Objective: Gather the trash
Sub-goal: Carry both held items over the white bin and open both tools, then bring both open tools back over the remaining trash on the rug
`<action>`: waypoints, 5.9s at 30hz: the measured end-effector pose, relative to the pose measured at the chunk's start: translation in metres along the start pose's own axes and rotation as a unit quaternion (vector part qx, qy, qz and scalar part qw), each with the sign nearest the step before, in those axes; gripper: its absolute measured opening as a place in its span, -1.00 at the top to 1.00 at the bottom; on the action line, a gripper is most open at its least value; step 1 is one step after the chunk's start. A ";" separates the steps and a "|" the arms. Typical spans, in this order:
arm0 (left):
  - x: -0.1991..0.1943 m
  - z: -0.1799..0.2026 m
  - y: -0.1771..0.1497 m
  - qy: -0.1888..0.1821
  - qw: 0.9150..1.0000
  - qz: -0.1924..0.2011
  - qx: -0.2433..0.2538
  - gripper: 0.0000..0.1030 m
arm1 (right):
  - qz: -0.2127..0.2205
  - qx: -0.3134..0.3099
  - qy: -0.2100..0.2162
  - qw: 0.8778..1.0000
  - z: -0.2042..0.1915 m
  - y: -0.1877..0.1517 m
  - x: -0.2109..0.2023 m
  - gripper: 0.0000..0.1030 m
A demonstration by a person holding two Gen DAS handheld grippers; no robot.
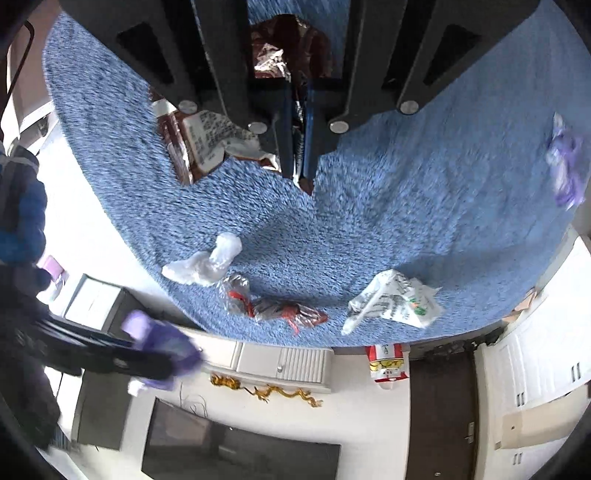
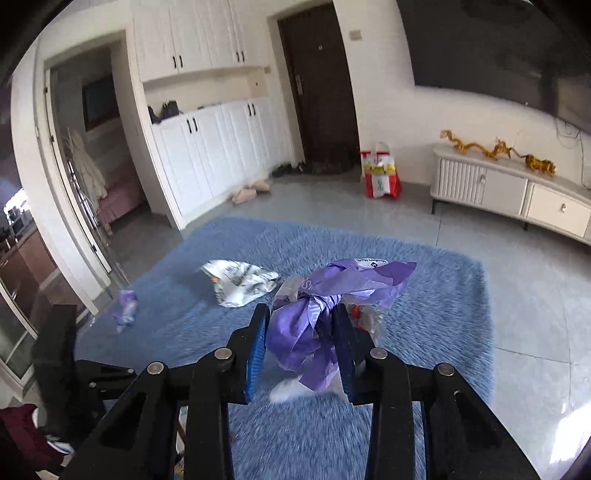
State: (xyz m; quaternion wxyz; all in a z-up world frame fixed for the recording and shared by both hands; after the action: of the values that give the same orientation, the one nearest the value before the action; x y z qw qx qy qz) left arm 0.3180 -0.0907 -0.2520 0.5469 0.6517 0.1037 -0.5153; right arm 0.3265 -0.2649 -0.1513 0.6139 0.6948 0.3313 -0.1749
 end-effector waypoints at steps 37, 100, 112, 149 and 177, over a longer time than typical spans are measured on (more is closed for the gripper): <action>-0.172 0.124 -0.004 0.042 0.995 0.090 -0.005 0.92 | 0.058 0.126 -0.063 0.988 0.095 -0.186 -0.242 0.34; -0.125 0.280 0.002 0.077 0.986 0.118 0.084 -0.24 | 0.026 0.147 -0.133 0.980 0.124 -0.230 -0.248 -0.21; -0.206 0.183 -0.019 0.149 0.974 0.173 0.005 -0.27 | 0.060 0.086 -0.116 0.988 0.047 -0.179 -0.257 -0.44; -0.233 -0.036 -0.099 0.212 0.956 0.146 -0.140 -0.32 | -0.024 0.007 -0.097 0.995 -0.072 -0.125 -0.155 -0.52; -0.194 -0.084 -0.103 0.236 0.956 0.083 -0.154 -0.32 | -0.066 0.027 -0.071 0.995 -0.072 -0.125 -0.078 -0.52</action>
State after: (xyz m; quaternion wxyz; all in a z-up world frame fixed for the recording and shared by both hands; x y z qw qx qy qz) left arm 0.2062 0.0999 -0.1733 0.6415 0.6690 0.2531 -0.2771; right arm 0.1741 -0.2108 -0.1793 0.6037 0.6740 0.3270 -0.2728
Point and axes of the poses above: each gripper's, at about its wrist camera, not at the fingertips, and x roughly the way its jaws point, z to its right, y to its top, the point moved 8 cm from there along x, roughly the way its jaws point, and after that the axes turned 6 degrees about -z, right-handed, at the moved point
